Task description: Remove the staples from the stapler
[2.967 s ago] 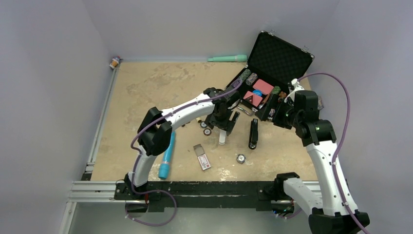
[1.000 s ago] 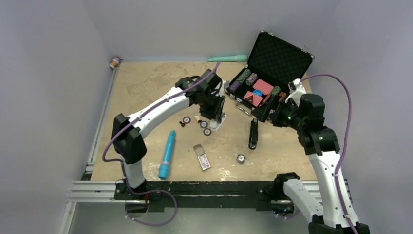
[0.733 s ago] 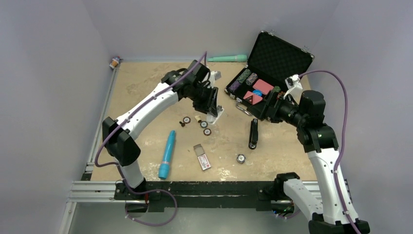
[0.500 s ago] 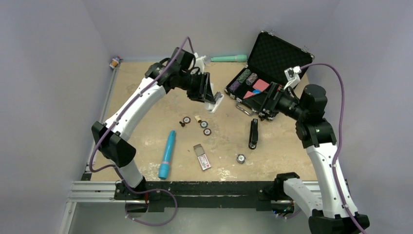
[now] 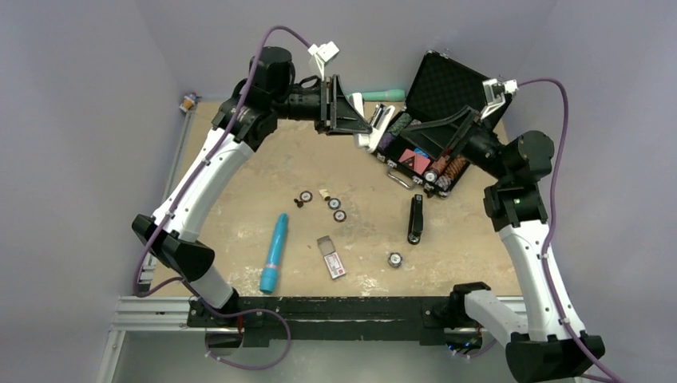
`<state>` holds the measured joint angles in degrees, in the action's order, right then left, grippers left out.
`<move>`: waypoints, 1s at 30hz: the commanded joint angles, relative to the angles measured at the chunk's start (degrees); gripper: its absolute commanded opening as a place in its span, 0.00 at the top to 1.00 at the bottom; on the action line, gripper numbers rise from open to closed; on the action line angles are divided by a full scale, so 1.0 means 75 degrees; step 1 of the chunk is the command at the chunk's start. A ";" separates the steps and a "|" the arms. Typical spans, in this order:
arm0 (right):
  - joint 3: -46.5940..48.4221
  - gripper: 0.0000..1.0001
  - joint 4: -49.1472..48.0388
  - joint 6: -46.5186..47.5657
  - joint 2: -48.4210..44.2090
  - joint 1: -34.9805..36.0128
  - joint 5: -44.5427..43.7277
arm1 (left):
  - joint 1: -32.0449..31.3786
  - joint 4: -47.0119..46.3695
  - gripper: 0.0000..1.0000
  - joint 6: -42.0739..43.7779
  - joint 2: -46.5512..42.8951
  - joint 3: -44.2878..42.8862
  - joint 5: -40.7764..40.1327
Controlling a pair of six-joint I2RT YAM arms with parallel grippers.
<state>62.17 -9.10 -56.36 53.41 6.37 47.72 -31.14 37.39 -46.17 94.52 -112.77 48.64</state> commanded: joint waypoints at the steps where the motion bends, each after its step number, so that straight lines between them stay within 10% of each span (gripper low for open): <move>1: 0.0594 0.01 -0.1330 -0.0676 0.0310 -0.0008 0.0186 | 0.0053 -0.2574 1.00 -0.1746 -0.0429 0.0256 0.0809; 30: 0.0401 0.01 -0.3231 -0.1684 0.1385 0.0277 0.0051 | -0.0072 -0.2913 1.00 -0.2144 -0.0418 -0.0011 0.0806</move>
<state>63.92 -29.21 -68.16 63.22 7.11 47.90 -31.31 20.32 -60.49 93.82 -111.66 53.67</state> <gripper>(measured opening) 0.986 0.377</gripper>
